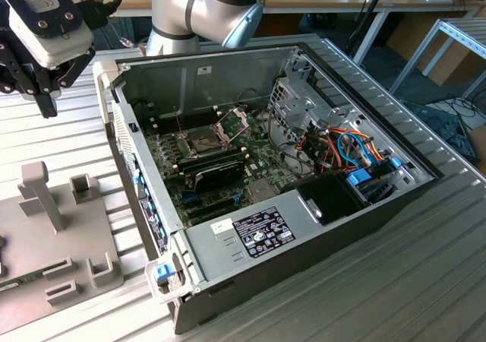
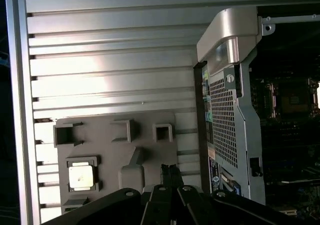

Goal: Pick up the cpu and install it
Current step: 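Reach for the cpu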

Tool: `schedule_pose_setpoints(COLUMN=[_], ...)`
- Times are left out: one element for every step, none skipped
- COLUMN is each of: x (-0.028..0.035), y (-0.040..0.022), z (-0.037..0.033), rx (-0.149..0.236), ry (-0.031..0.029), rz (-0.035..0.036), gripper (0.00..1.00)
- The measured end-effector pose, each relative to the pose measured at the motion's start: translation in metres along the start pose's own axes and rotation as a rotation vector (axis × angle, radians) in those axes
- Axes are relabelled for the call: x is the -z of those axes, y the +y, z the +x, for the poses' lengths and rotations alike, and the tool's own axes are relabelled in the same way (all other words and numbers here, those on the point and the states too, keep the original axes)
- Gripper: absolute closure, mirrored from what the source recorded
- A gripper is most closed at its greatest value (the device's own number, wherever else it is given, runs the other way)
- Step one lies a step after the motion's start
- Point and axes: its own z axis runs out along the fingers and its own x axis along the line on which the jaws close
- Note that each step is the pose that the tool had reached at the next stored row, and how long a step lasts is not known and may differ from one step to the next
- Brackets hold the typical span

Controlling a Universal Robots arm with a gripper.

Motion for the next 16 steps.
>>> schedule_pose_setpoints(x=[0.0,0.0,0.0,0.0,0.0,0.0,-0.0002,-0.0012,-0.0021,-0.0029,-0.0036,-0.0048,-0.0057,-0.0067,-0.0073,-0.0076], y=[0.0,0.0,0.0,0.0,0.0,-0.0001,-0.0001,-0.0001,-0.0002,-0.0002,-0.0003,-0.0004,-0.0004,-0.0005,-0.0005,-0.0006], z=[0.0,0.0002,0.0003,0.0004,0.0005,0.0006,0.0007,0.0009,0.0011,0.0014,0.0016,0.002,0.0023,0.0025,0.0027,0.0028], rx=[0.0,0.0,0.0,0.0,0.0,0.0,0.0,0.0,0.0,0.0,0.0,0.0,0.0,0.0,0.0,0.0], ry=[0.0,0.0,0.0,0.0,0.0,0.0,0.0002,-0.0001,0.0,0.0002,0.0003,0.0006,0.001,0.0013,0.0017,0.0019], rz=[0.0001,0.0001,0.0001,0.0,0.0001,0.0001,0.0002,0.0,0.0,0.0001,0.0,0.0001,0.0002,0.0002,0.0003,0.0004], gripper=[0.89,0.89,0.89,0.89,0.89,0.89,0.89,0.89,0.89,0.89,0.89,0.89,0.89,0.89,0.89,0.89])
